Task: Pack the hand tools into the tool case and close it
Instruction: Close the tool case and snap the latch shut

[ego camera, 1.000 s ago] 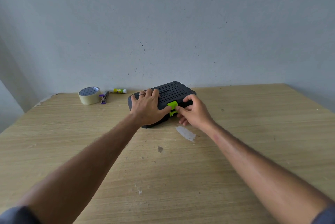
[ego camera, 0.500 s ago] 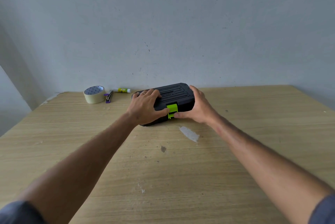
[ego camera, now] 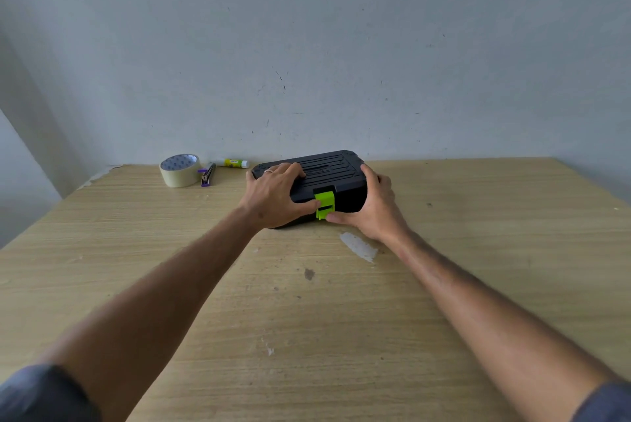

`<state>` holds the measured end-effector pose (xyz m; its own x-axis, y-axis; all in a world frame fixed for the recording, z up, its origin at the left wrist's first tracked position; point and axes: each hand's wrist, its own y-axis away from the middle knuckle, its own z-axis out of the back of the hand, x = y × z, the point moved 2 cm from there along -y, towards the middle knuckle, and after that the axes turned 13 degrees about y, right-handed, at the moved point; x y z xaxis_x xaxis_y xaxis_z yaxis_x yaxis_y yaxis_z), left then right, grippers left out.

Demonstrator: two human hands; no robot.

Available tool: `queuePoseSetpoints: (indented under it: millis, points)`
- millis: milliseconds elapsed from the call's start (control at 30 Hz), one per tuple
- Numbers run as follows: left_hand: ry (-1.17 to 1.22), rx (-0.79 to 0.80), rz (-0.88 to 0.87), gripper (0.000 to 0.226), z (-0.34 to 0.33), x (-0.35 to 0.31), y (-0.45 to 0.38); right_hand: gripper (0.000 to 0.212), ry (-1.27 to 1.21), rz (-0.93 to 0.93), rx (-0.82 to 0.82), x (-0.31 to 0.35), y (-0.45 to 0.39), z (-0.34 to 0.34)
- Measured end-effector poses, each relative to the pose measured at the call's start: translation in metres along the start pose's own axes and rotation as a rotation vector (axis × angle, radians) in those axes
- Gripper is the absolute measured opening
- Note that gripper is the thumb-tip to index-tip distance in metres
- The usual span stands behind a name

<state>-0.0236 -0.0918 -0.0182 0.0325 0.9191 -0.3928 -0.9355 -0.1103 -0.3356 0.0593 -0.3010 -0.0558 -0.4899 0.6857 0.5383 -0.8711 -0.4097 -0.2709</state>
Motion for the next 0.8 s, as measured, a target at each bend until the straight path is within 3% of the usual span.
queuePoseSetpoints:
  millis: [533, 800]
  points:
    - [0.002, -0.071, 0.036, 0.061, 0.0, -0.009, 0.001, 0.132, -0.003, -0.03, 0.063, 0.003, -0.005, 0.004]
    - [0.0, -0.043, 0.033, 0.068, 0.0, -0.007, 0.001, 0.135, 0.006, -0.054, 0.123, 0.006, -0.01, 0.007]
